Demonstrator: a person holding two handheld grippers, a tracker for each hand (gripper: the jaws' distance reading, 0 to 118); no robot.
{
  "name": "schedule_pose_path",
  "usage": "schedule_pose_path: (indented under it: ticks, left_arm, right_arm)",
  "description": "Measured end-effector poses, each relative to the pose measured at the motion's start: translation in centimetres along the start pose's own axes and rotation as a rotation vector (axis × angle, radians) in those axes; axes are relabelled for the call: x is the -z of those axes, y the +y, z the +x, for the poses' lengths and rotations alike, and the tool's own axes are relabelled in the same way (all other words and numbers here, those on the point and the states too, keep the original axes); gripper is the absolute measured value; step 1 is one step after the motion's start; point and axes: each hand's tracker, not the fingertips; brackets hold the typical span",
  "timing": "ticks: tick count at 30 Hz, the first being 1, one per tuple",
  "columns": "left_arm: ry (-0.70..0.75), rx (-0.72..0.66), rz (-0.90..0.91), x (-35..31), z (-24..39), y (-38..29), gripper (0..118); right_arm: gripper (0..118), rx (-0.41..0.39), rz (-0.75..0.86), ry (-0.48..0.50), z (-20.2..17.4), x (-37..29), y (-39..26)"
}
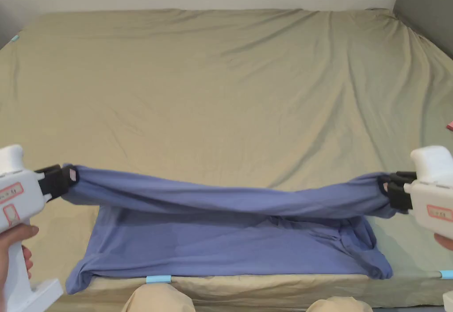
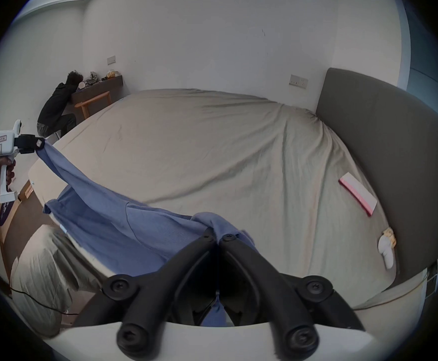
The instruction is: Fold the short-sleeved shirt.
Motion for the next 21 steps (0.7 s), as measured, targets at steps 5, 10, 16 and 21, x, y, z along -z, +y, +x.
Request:
schedule_pose_path:
  ticks: [5, 10, 16, 21]
  left_arm:
    - [0.04, 0.045, -0.091, -0.9, -0.6, -3.8, 2]
    - [0.076, 0.081, -0.128, -0.9, -1.6, -7.2, 2]
    - [0.126, 0.103, -0.19, -0.2, -1.6, -10.8, 2]
    - [0.135, 0.054, -0.217, 0.5, -2.8, -11.8, 2]
  right_arm:
    - [0, 0.027, -0.065, 0.012, -0.5, 0.9, -3.9]
    - [0, 0.056, -0.117, 0.038, -0.8, 2.4, -8.0]
    - [0, 0.082, -0.182, 0.042, -1.2, 3.9, -10.4]
    - [0, 0.108, -0.241, 0.026, -0.4, 5.2, -11.9]
